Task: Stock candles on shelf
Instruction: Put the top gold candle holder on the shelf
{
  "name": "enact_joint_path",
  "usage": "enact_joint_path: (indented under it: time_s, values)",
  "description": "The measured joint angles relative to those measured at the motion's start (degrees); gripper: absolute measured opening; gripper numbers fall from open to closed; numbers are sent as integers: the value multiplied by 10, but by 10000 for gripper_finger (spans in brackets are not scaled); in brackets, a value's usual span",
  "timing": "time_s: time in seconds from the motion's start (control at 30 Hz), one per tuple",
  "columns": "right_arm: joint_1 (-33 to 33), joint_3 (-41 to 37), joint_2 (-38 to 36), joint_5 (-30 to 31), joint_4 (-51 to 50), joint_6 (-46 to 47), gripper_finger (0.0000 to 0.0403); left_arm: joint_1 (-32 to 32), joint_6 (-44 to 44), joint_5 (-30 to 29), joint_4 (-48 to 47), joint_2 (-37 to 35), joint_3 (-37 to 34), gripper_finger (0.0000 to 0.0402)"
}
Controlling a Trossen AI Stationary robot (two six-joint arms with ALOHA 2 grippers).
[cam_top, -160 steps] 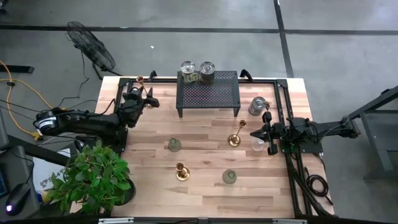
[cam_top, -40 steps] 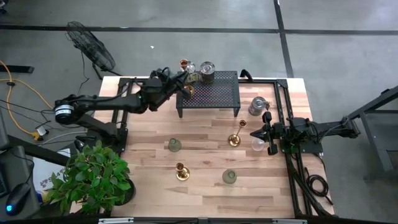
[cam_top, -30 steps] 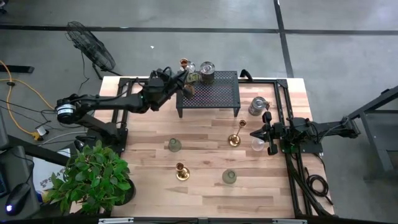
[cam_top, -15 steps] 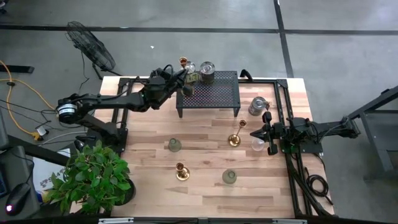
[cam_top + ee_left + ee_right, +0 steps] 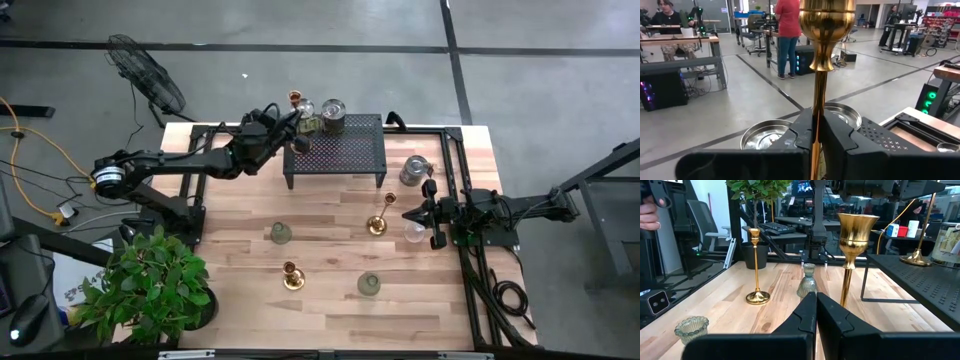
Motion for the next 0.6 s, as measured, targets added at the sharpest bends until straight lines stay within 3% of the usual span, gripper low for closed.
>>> enact_joint_path:
  time_s: [0.6]
  values:
    - [0,0,0,0,0,0,3,0,3,0,-19,1,-2,74]
